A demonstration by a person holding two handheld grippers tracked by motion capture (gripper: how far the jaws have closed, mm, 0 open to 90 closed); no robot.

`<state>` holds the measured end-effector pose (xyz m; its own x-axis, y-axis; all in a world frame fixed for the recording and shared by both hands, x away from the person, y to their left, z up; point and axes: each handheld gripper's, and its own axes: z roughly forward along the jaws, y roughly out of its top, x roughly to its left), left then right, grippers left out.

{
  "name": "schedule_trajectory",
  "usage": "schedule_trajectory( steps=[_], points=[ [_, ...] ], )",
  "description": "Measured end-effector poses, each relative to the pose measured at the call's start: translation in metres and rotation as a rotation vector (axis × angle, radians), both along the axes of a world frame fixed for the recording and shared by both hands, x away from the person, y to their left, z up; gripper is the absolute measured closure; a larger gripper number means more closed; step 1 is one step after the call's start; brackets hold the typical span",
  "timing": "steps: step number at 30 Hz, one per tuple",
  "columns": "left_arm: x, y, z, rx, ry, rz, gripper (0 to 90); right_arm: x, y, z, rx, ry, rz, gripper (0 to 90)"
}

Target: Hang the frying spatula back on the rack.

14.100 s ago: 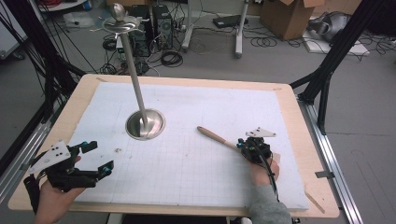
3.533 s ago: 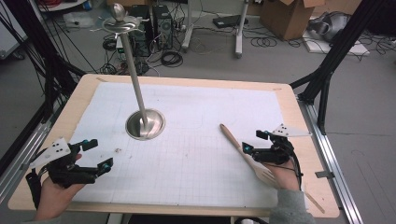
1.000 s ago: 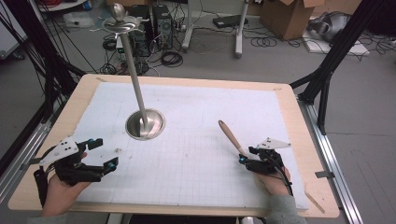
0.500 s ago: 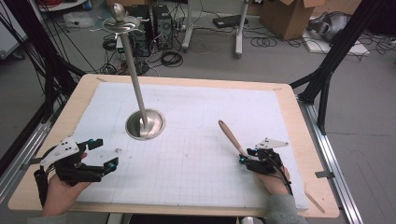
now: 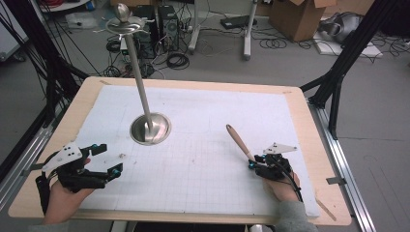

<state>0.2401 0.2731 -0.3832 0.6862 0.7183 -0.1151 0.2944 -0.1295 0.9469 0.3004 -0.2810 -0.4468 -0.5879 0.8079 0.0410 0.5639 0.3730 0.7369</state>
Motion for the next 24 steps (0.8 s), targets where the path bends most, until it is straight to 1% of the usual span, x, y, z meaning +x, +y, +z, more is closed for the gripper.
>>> schedule_trajectory(
  steps=[2, 5, 9, 15, 18, 24],
  points=[
    [-0.0001, 0.0001, 0.0002, 0.002, 0.0, -0.001, 6.6, 0.0002, -0.0001, -0.0002, 0.003, -0.002, 0.007, 66.4],
    [-0.0001, 0.0003, 0.0001, 0.001, -0.001, -0.001, 6.6, 0.0, 0.0002, -0.0002, 0.0, -0.001, 0.023, 71.5],
    [-0.0001, 0.0003, 0.0001, 0.001, 0.0, -0.001, 6.6, -0.0005, 0.0002, 0.0, 0.009, 0.01, 0.035, 76.7],
    [0.0, 0.0002, 0.0, 0.001, 0.0, -0.001, 6.6, -0.0007, 0.0003, 0.0002, 0.005, 0.007, 0.036, 77.5],
    [0.0, 0.0001, 0.0001, -0.003, -0.002, 0.001, 6.6, -0.0011, 0.0005, 0.0001, -0.003, -0.004, 0.039, 77.8],
    [0.0001, 0.0002, 0.0, -0.003, -0.001, 0.0, 6.6, -0.0014, 0.0006, 0.0005, -0.005, -0.003, 0.044, 78.1]
  ],
)
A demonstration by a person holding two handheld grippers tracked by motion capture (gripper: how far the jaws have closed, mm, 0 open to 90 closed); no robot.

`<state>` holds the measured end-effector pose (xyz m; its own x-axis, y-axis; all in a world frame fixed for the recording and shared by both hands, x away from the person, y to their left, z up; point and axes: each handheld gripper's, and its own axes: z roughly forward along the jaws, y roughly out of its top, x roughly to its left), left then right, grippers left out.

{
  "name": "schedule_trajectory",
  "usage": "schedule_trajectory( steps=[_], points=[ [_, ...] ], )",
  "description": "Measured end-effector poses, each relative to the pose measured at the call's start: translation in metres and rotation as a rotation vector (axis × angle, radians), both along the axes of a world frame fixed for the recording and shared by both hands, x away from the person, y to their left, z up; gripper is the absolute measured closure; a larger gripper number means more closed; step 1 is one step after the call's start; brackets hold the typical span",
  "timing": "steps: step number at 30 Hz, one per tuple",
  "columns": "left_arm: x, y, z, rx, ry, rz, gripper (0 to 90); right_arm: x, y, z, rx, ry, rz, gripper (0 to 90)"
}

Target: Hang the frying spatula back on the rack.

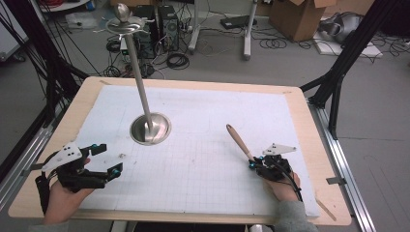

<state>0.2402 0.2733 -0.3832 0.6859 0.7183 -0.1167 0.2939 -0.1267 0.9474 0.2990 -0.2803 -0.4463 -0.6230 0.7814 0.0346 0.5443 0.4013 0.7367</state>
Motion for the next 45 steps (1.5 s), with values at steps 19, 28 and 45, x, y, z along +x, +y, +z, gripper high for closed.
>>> schedule_trajectory(
  steps=[19, 28, 45],
  points=[
    [0.002, -0.003, -0.001, 0.002, 0.003, -0.007, 6.6, -0.005, -0.006, 0.013, 0.077, -0.044, 0.01, 78.2],
    [0.002, -0.003, -0.001, 0.007, -0.001, -0.015, 6.6, -0.008, 0.0, 0.025, 0.098, -0.069, 0.047, 78.2],
    [-0.005, 0.002, -0.002, -0.029, -0.004, -0.008, 6.6, -0.009, 0.017, 0.05, 0.154, -0.119, 0.106, 78.2]
  ],
)
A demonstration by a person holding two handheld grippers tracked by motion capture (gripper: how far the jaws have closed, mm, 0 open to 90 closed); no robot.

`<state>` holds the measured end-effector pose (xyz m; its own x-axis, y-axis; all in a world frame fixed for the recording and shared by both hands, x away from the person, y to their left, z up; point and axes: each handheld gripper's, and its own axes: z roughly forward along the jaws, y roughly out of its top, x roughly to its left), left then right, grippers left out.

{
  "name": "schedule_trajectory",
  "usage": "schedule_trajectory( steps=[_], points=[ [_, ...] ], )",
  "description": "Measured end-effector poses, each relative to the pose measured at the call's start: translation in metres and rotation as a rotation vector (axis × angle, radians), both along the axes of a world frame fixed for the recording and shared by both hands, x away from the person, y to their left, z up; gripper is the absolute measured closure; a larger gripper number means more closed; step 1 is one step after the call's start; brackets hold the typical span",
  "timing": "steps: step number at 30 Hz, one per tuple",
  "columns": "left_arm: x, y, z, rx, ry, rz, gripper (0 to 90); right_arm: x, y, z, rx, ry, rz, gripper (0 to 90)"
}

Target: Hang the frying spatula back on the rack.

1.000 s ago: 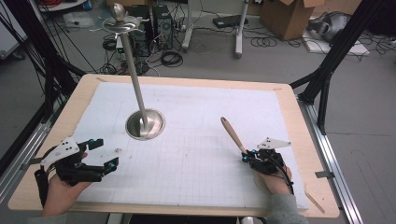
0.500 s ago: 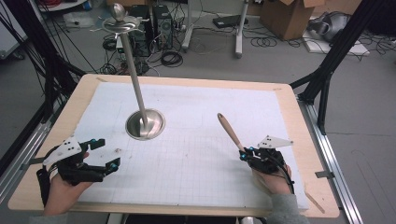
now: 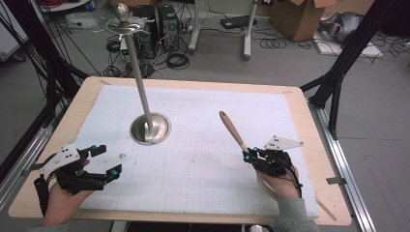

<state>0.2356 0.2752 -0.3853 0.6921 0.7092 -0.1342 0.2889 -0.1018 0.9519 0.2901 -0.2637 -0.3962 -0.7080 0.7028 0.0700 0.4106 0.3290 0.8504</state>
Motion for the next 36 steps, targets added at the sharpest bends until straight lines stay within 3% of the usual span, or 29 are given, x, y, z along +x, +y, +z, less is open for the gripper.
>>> schedule_trajectory(
  steps=[15, 26, 31, 36],
  points=[
    [-0.007, 0.006, -0.001, -0.018, 0.004, 0.023, 6.6, -0.002, 0.007, 0.032, 0.083, -0.062, 0.077, 78.2],
    [-0.007, 0.006, 0.0, -0.039, 0.009, 0.023, 6.6, 0.011, 0.018, 0.06, 0.064, -0.063, 0.131, 78.2],
    [-0.008, 0.005, -0.001, -0.013, 0.012, 0.031, 6.6, 0.016, 0.026, 0.069, 0.076, -0.061, 0.14, 78.2],
    [-0.008, 0.005, -0.001, -0.013, 0.009, 0.03, 6.6, 0.02, 0.034, 0.077, 0.083, -0.065, 0.157, 78.2]
  ],
)
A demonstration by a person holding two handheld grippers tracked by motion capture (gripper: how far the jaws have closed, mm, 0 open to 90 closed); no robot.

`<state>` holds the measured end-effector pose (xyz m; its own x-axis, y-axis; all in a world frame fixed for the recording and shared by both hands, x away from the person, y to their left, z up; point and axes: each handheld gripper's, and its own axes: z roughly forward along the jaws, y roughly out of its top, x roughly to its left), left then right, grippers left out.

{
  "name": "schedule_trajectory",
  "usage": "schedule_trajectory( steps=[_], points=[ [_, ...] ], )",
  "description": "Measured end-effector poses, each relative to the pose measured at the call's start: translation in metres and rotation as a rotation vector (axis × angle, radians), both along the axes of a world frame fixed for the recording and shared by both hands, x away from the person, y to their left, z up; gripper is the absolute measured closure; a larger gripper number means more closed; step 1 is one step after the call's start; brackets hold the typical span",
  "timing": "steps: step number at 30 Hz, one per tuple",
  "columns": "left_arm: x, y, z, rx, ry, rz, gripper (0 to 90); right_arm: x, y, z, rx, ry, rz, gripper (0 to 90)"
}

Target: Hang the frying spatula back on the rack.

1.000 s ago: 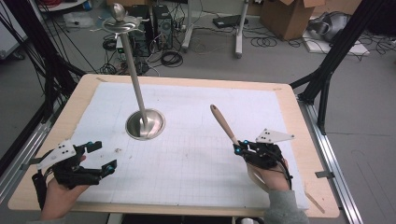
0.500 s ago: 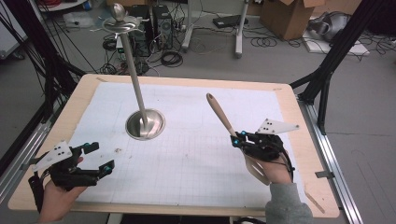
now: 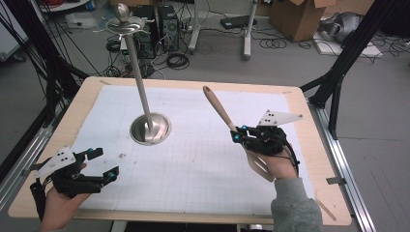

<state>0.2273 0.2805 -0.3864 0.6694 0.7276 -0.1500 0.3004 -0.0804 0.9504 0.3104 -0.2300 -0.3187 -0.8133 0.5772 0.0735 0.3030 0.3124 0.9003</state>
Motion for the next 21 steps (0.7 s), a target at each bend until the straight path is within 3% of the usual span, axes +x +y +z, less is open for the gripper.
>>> schedule_trajectory(
  steps=[11, 21],
  points=[
    [-0.004, 0.01, -0.001, -0.009, 0.007, 0.026, 6.6, 0.011, 0.018, 0.018, -0.009, -0.003, 0.027, 78.2],
    [-0.006, 0.008, 0.002, -0.017, -0.006, 0.025, 6.6, 0.019, 0.037, 0.038, 0.004, -0.018, 0.051, 78.2]
  ],
)
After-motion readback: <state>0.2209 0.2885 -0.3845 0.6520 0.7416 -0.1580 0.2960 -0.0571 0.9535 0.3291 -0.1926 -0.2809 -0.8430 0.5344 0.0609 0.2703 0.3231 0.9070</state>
